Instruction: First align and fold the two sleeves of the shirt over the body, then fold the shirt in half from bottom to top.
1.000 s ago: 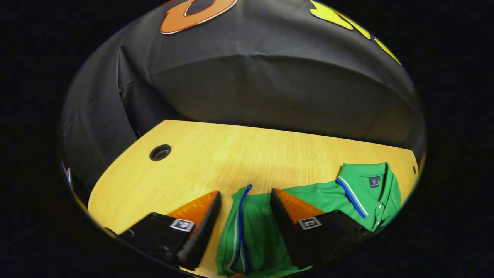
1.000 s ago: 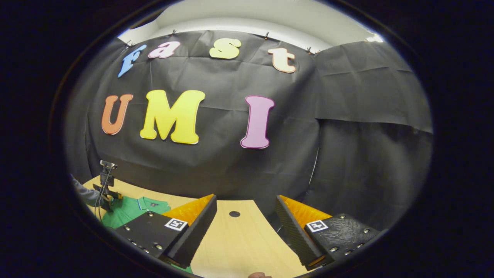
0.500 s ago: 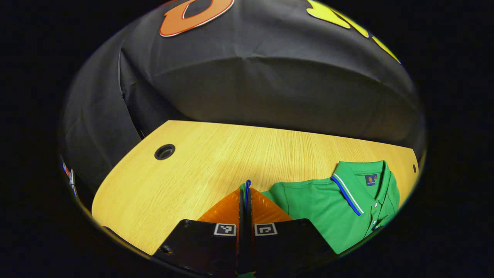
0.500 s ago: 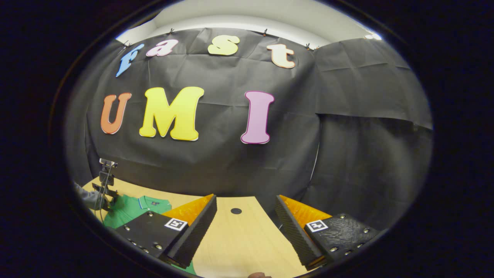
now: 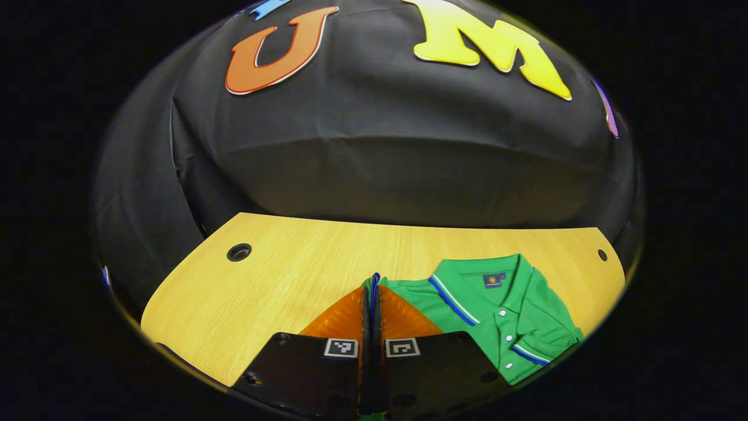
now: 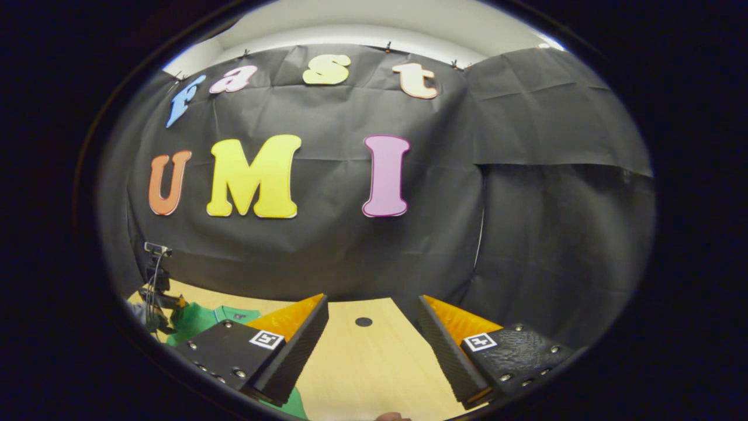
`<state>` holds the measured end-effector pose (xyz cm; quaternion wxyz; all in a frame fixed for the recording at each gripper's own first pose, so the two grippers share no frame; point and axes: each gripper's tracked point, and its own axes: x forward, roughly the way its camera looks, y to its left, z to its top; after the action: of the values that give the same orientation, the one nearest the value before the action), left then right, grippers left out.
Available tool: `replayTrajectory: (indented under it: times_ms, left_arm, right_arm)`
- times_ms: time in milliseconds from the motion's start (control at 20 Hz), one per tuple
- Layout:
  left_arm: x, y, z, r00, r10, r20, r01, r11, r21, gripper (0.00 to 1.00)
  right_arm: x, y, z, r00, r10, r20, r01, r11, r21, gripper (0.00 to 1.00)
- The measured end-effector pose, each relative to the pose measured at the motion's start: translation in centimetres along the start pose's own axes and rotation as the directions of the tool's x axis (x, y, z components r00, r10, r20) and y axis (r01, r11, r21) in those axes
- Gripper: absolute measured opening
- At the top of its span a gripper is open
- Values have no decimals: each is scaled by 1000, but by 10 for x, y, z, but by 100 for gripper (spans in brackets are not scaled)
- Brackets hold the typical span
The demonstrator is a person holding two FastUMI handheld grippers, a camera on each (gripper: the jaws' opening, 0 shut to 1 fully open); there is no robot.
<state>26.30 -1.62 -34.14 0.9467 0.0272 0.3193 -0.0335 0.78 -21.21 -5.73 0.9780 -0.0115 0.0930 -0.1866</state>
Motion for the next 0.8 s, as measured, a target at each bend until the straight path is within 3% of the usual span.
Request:
replayTrajectory:
  times_ms: [500,800]
  left_arm:
    - [-44,-79,-12,991,-132,19,130,988,84,3]
    - [-53,-103,-34,983,-180,-30,182,981,67,3]
  right_arm:
    - [-4,-9,-8,1000,-14,-9,14,1000,-3,96]
    - [-9,-8,-16,1000,-11,-26,12,1000,2,97]
